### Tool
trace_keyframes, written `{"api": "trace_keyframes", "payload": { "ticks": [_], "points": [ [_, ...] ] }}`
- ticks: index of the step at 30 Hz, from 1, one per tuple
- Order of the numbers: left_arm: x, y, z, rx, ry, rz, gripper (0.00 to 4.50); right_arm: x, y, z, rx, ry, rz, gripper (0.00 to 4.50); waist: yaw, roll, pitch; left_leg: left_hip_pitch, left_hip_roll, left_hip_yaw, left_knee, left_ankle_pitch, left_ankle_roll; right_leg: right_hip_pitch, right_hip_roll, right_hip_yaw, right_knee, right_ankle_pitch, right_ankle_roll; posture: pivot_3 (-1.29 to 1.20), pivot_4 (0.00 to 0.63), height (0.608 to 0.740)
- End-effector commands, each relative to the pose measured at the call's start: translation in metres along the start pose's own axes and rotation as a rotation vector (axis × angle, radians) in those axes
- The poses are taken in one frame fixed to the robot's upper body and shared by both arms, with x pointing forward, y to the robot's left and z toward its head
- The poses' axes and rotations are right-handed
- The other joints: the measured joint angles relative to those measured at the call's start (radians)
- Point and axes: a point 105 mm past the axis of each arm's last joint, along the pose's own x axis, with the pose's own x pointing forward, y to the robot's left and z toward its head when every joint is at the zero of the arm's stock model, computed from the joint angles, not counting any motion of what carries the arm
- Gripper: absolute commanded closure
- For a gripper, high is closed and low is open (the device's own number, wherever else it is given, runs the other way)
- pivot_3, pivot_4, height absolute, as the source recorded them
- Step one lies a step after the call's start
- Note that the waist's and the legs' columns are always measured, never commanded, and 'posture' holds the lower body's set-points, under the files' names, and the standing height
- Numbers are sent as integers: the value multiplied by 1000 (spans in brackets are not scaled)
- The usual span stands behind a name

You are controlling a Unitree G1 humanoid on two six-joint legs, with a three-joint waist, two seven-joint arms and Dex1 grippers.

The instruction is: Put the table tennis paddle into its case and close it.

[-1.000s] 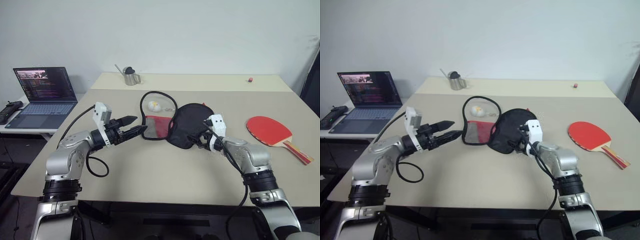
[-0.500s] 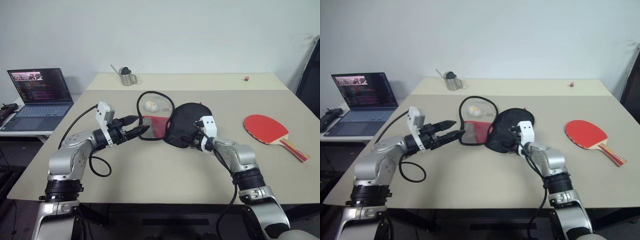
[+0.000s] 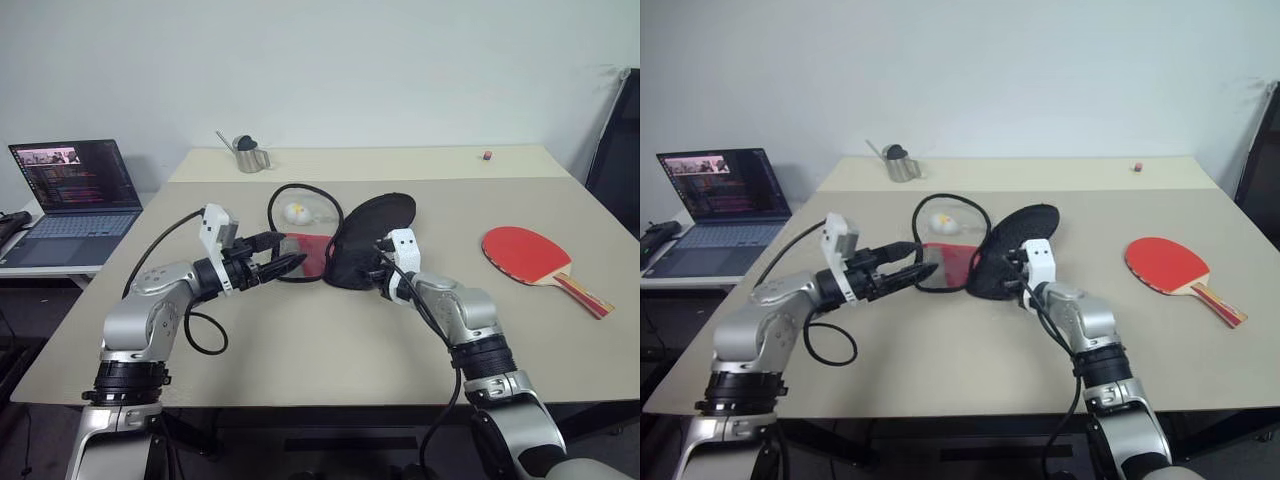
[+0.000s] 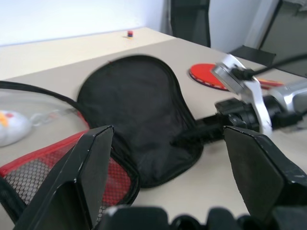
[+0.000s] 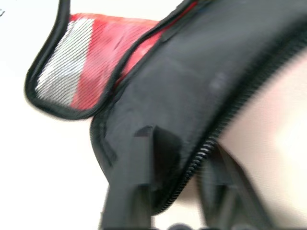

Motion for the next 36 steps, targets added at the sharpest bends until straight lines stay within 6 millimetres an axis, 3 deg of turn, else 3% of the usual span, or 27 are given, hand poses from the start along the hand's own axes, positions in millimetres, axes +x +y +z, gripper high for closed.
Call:
{"api": "trace_keyframes", "payload": {
  "ticks": [1, 14, 30, 36],
  "points": [
    [3, -14, 12, 59, -19, -58, 536, -12, -7, 10, 24, -29, -1, 4473, 0, 0, 0, 0, 0, 0, 0, 0, 0, 0, 0, 0, 0, 0, 0, 0, 150, 740],
    [13, -30, 6, 83, 16, -143, 536, -53, -55, 8, 35, 51, -68, 4473, 3, 0, 0, 0, 0, 2, 0, -1, 1, 0, 0, 1, -1, 0, 0, 0, 150, 740],
    [21, -36, 5, 80, 21, -193, 536, -82, -74, -1, 87, 70, -126, 4473, 8, 0, 0, -1, 1, 3, 0, -2, 3, 0, 0, 1, -1, 0, 0, 0, 150, 740],
    [27, -40, 6, 84, 14, -219, 536, -84, -82, 5, 75, 67, -145, 4473, 10, 0, 0, -1, 1, 3, 0, -2, 4, 0, 0, 1, -1, 0, 0, 0, 150, 740]
  ]
}}
